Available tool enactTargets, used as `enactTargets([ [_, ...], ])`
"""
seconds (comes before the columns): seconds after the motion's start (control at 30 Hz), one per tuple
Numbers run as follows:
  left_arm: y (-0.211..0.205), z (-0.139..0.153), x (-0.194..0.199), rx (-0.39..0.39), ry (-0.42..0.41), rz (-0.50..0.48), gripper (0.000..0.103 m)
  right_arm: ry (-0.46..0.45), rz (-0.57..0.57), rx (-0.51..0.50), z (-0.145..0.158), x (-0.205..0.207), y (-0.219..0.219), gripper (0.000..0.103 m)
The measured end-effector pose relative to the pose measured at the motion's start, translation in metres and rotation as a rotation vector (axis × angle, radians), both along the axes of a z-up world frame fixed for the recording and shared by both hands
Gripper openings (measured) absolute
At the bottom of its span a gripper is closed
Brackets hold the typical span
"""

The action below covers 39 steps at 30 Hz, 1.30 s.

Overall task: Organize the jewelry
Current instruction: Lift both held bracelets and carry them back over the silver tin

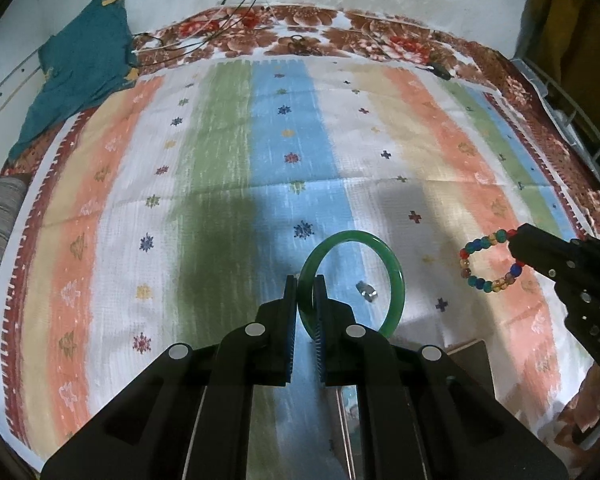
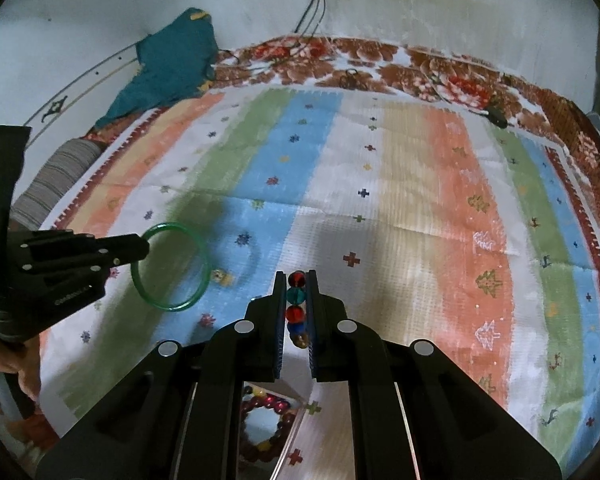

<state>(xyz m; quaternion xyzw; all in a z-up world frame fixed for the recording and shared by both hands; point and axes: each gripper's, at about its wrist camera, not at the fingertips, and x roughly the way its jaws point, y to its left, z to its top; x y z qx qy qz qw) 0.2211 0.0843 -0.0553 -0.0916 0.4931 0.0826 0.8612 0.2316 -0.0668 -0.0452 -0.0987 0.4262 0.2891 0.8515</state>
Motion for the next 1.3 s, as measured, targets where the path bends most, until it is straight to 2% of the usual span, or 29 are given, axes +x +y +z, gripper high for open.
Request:
enactTargets([
  [0.23,-0.002,0.008,-0.018,-0.018,-0.022,0.005,0.007,-0.011,0.023,0.037,0.009,-0.019,-0.006,0.010],
  [0.53,-0.021,0.022,-0.044,-0.023,-0.061,-0.023,0.008,-0.028,0.035,0.026,0.010,-0.039,-0.010,0.010],
  [1.3,-0.058,0.028,-0.087,0.001,-0.085,-0.061,0.008,-0.001,0.077,0.030,0.004,-0.087,-0.020,0.010],
])
